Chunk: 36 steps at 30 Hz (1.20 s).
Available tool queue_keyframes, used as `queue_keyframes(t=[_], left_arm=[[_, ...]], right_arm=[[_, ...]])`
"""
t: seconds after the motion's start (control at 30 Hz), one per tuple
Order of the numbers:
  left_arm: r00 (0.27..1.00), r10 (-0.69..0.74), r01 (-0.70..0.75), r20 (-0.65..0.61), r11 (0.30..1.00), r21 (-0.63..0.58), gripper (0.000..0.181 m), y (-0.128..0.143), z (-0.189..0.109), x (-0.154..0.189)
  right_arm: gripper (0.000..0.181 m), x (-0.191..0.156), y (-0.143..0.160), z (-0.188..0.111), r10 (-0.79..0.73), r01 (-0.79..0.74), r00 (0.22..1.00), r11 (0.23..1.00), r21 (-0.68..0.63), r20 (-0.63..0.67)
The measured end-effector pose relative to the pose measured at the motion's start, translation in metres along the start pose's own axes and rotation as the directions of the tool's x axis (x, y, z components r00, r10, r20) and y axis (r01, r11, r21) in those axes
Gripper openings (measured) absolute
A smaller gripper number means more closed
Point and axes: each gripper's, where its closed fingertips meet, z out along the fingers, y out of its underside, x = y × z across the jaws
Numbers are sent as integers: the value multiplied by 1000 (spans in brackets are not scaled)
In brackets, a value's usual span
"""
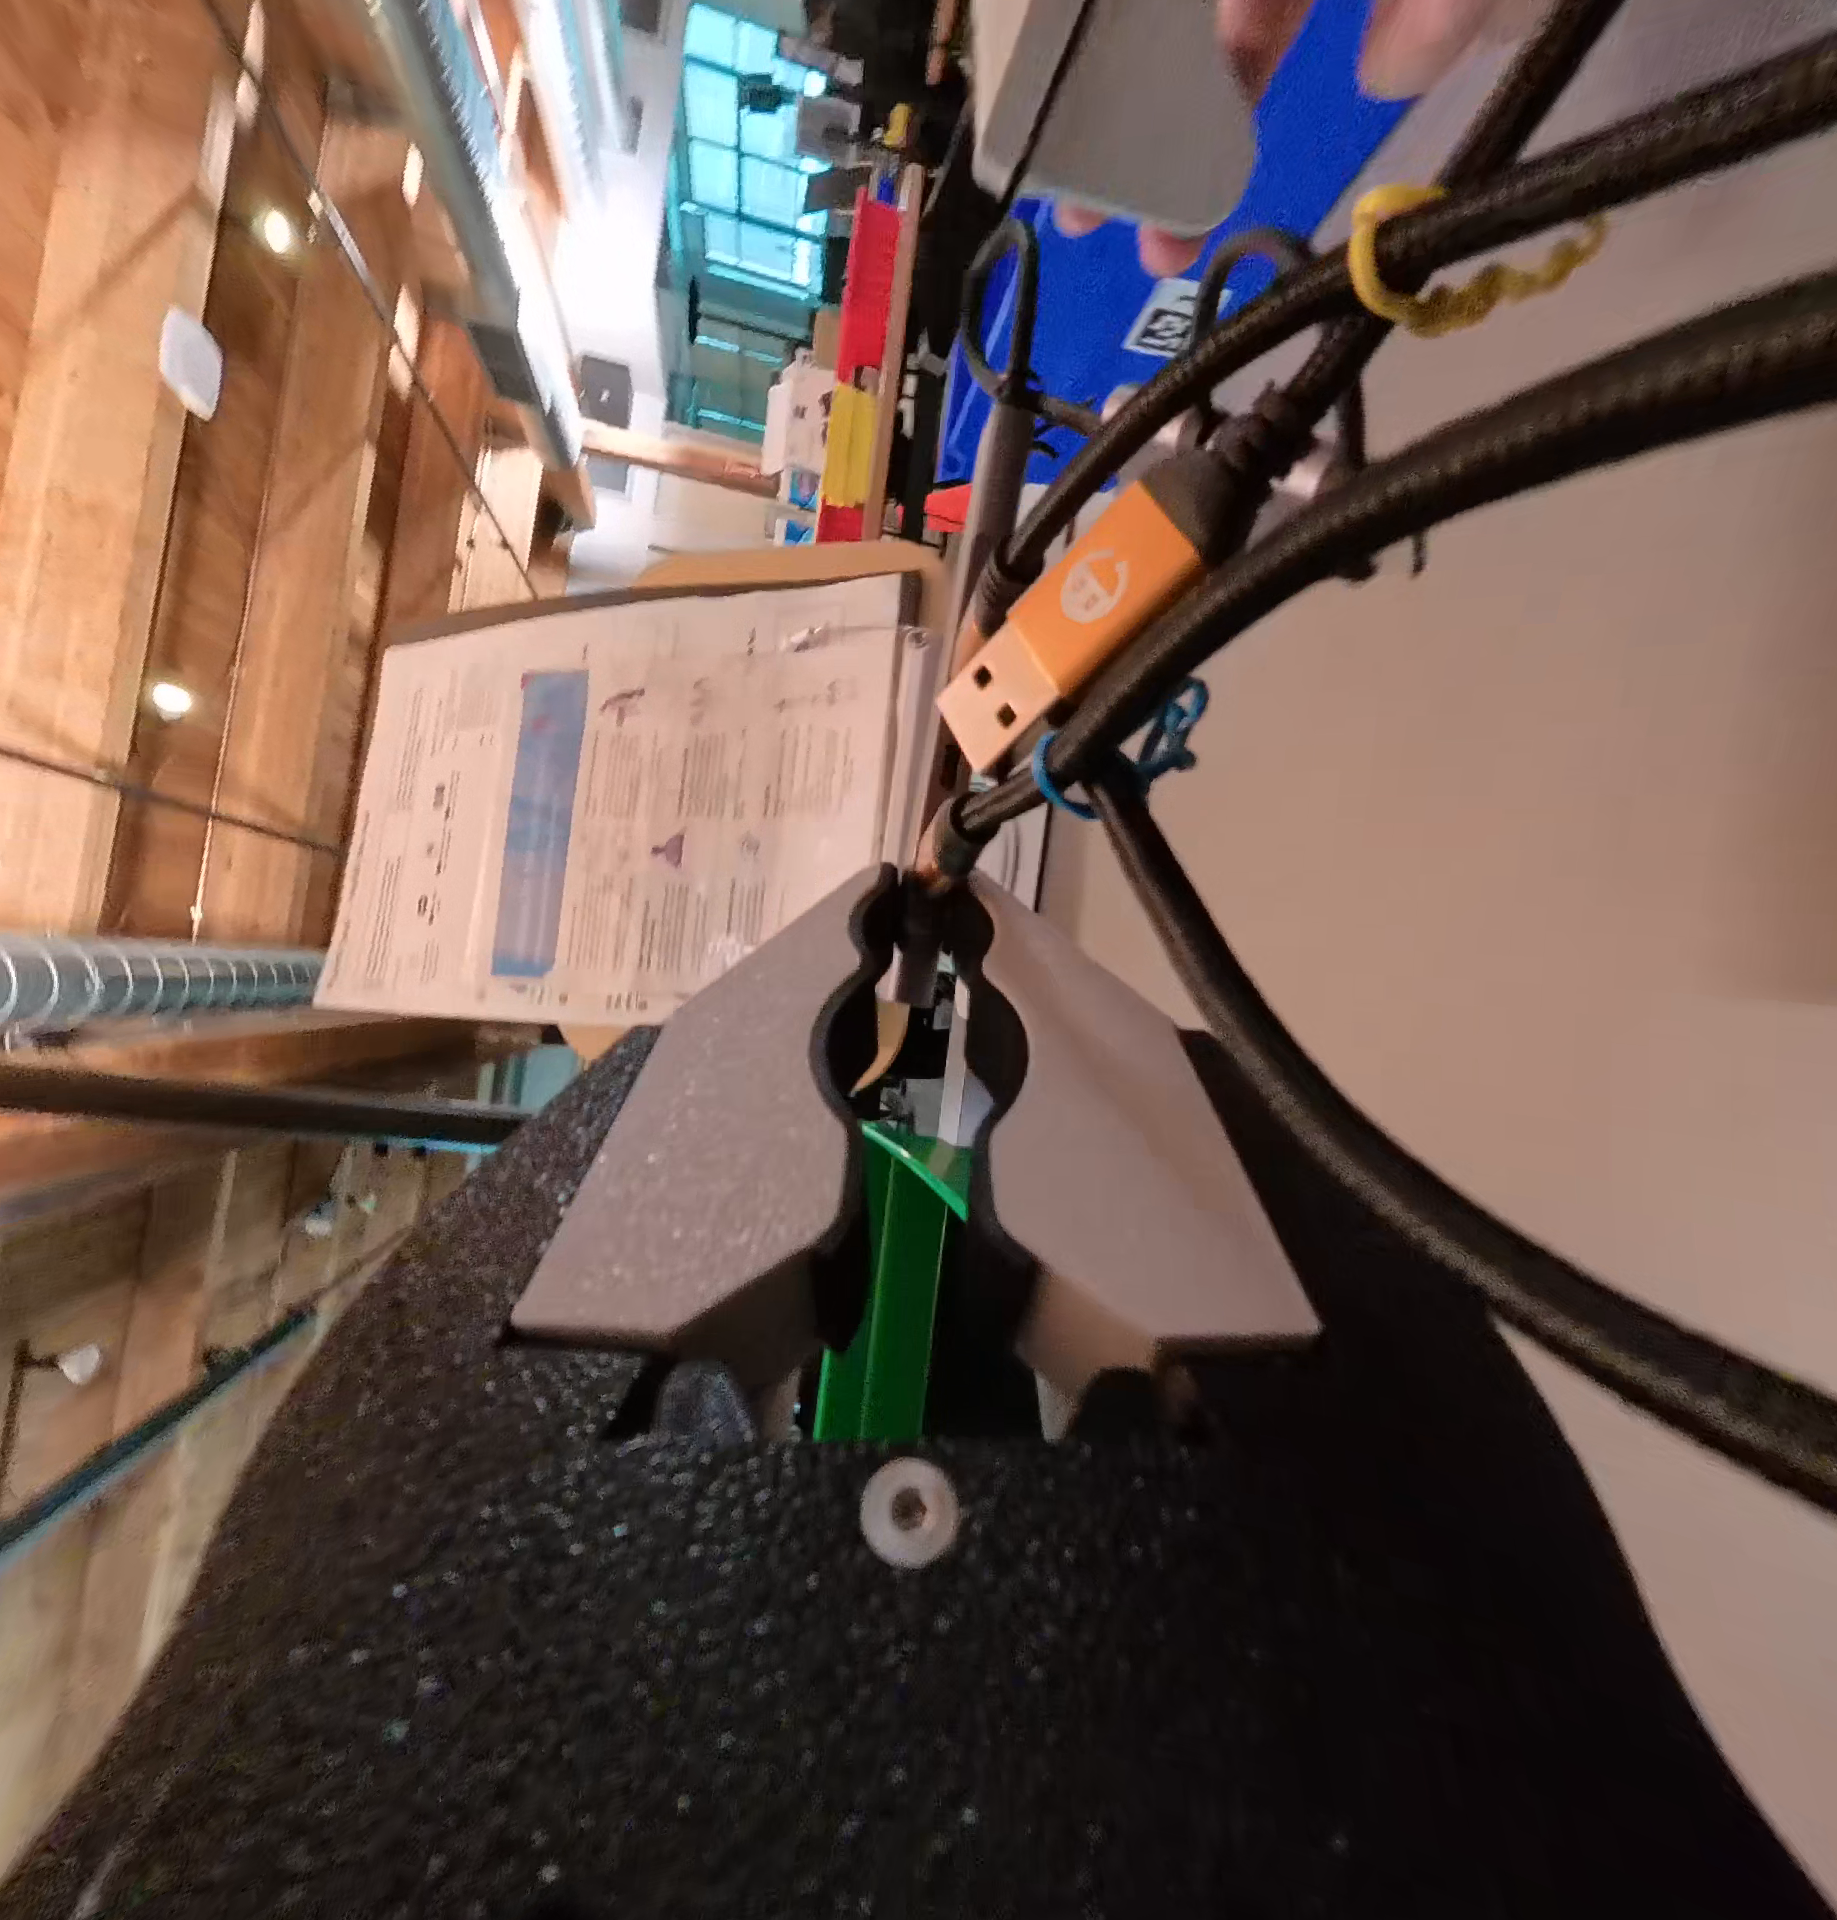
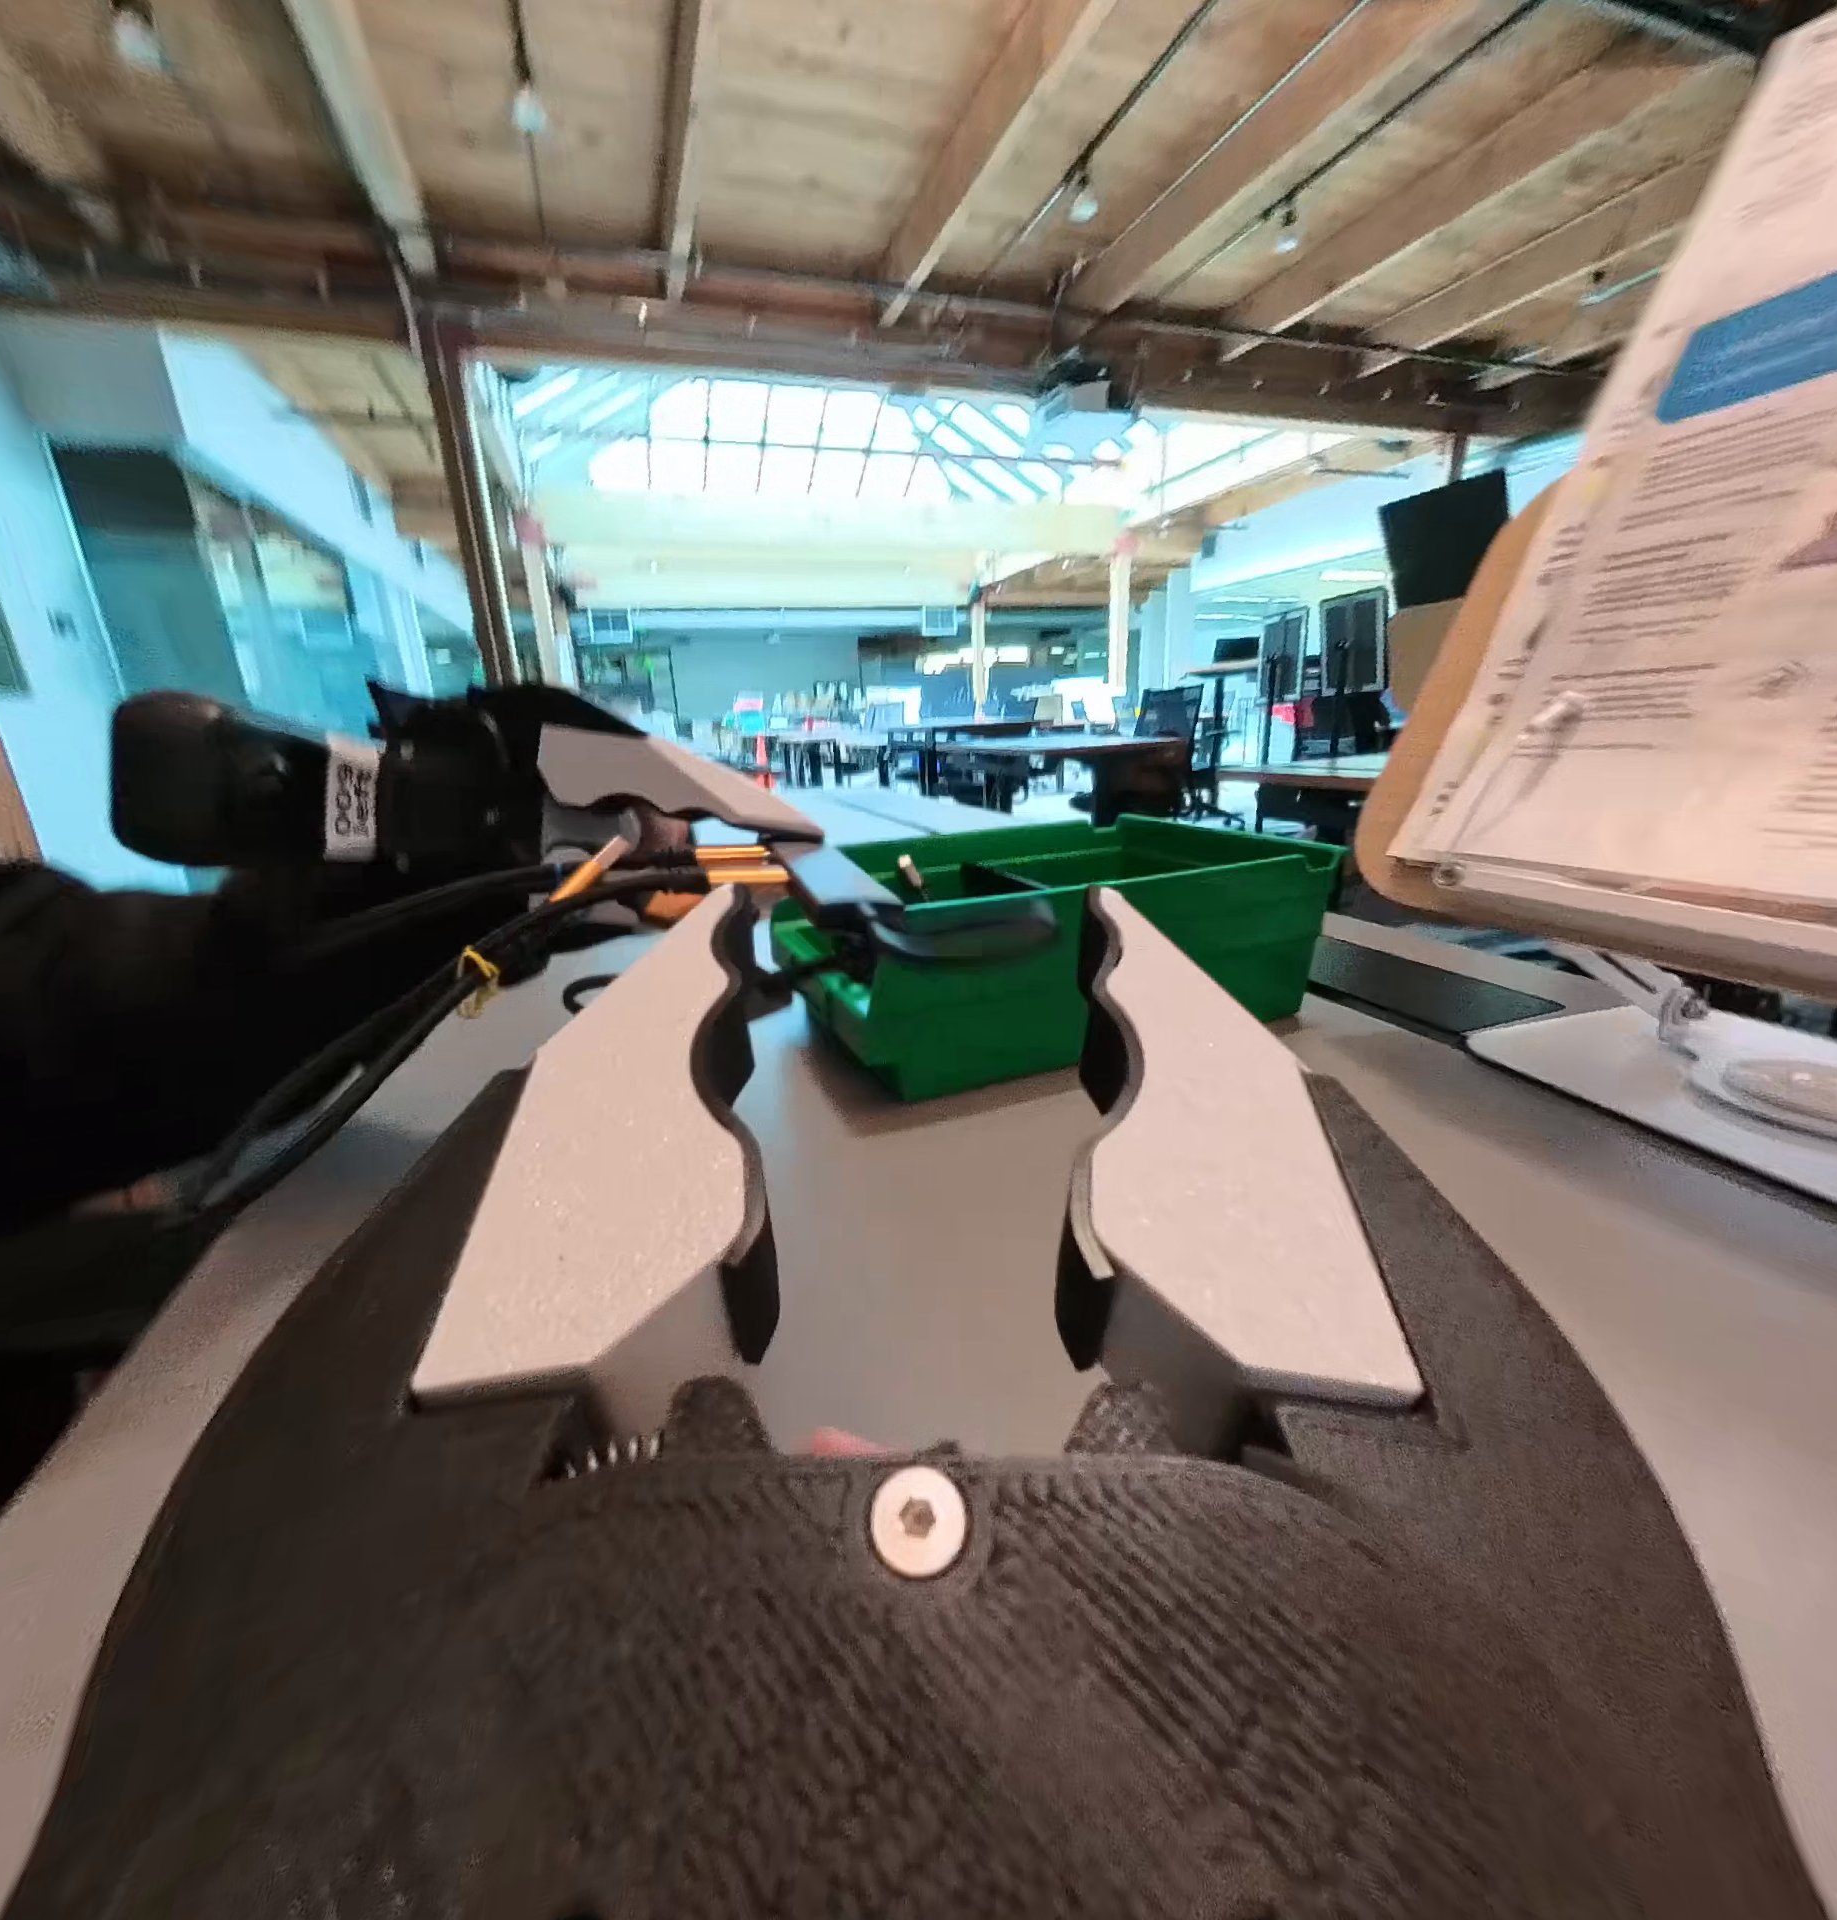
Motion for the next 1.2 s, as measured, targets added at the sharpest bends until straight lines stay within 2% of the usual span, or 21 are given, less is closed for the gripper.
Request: queue_keyframes(t=[0.1,0.17,0.33,0.43,0.57,0.7,0.8,0.83,0.9,0.97,1.03,1.1,1.2], left_arm=[[990,-128,127,59,992,18,7,4,-6,-16],[985,-155,153,80,988,39,6,1,-9,-24],[997,6,-12,83,997,79,7,-18,-7,-17],[994,82,-86,78,995,53,8,-19,-1,-8],[995,80,-83,66,995,46,8,-19,3,0],[997,69,-71,45,996,59,7,-22,7,3],[997,65,-68,36,994,89,7,-25,7,4],[995,85,-89,50,992,89,7,-25,7,3],[981,172,-178,90,982,66,7,-23,7,0],[966,244,-248,90,968,42,7,-19,7,4],[950,300,-303,84,952,35,7,-18,7,9],[942,327,-330,80,944,26,7,-17,7,14],[933,351,-353,76,935,20,7,-16,9,19]], right_arm=[[71,9,2,-6,152,-152,988,988,3,12],[77,-3,8,2,244,-244,965,970,-21,93],[82,-36,20,26,387,-382,896,922,-67,219],[74,-34,18,29,474,-478,848,877,-45,238],[57,-14,22,26,464,-466,877,885,-15,129],[52,-12,32,27,401,-397,913,915,-67,76],[45,-20,37,29,379,-369,920,923,-109,95],[44,-25,34,29,428,-416,894,903,-111,134],[43,-30,27,28,576,-567,792,817,-107,204],[51,-21,18,26,731,-741,640,669,-63,238],[47,-12,17,24,827,-845,504,531,-54,249],[36,-10,30,25,869,-873,452,477,-100,200],[22,-14,45,29,888,-876,439,456,-155,136]])
